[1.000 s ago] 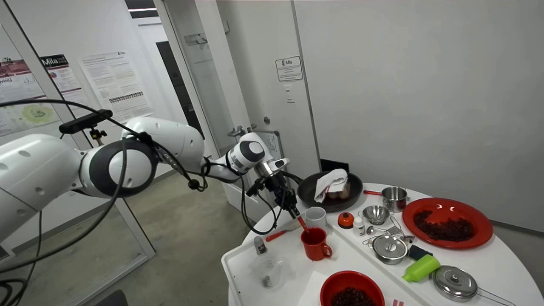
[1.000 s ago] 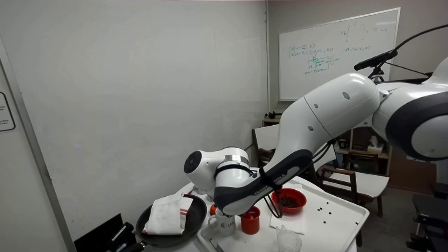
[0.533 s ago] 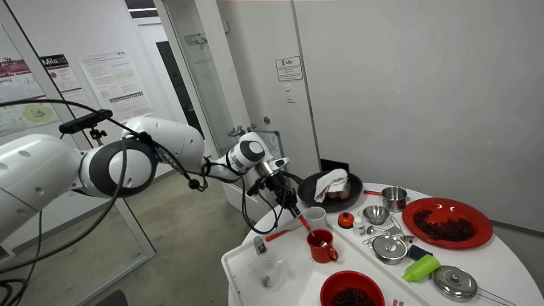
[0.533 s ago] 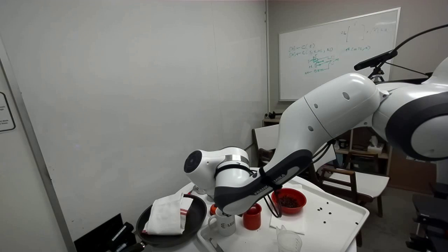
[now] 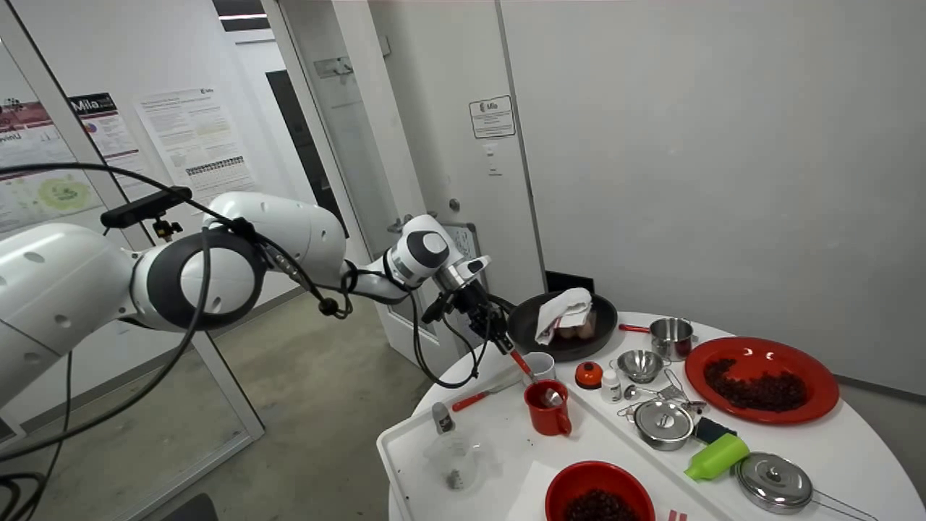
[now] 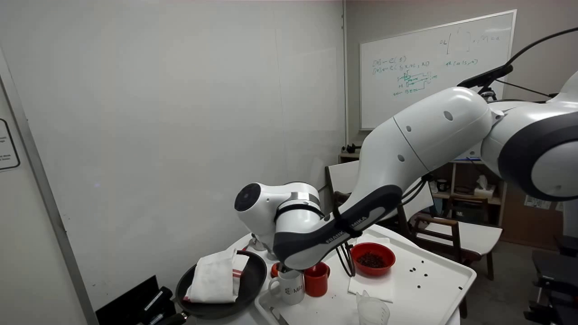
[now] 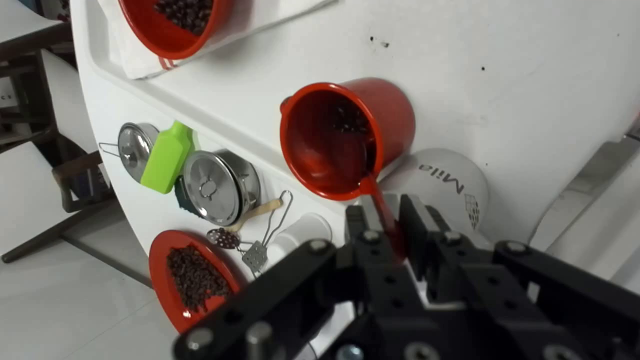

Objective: Remove the spoon from the red mug on the left and place it in the red bowl

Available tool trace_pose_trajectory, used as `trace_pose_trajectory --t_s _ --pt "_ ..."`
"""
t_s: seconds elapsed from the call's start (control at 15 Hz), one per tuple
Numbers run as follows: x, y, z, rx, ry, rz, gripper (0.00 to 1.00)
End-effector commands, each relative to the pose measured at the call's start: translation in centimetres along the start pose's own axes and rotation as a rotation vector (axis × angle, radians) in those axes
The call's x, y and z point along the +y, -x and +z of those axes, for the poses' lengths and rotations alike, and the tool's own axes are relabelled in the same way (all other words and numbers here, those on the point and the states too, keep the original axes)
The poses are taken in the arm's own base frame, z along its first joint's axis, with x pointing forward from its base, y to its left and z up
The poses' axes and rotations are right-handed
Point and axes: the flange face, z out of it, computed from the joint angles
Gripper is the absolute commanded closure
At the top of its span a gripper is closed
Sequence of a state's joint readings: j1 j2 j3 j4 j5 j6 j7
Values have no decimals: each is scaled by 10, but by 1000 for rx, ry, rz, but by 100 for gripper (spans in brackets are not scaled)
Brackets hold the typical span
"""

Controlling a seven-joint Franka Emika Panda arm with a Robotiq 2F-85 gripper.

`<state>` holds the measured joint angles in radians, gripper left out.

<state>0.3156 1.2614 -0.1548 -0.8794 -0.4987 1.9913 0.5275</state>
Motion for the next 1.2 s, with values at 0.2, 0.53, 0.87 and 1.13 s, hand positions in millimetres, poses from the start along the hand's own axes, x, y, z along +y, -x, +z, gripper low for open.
trace_pose_trajectory --t_s 0.2,0.53,0.87,1.13 --pt "33 -11 -43 71 -59 59 90" --pt "49 -8 -56 96 -86 97 90" --pt "83 12 -57 7 -44 226 90" --pt "129 36 -55 -66 43 394 90"
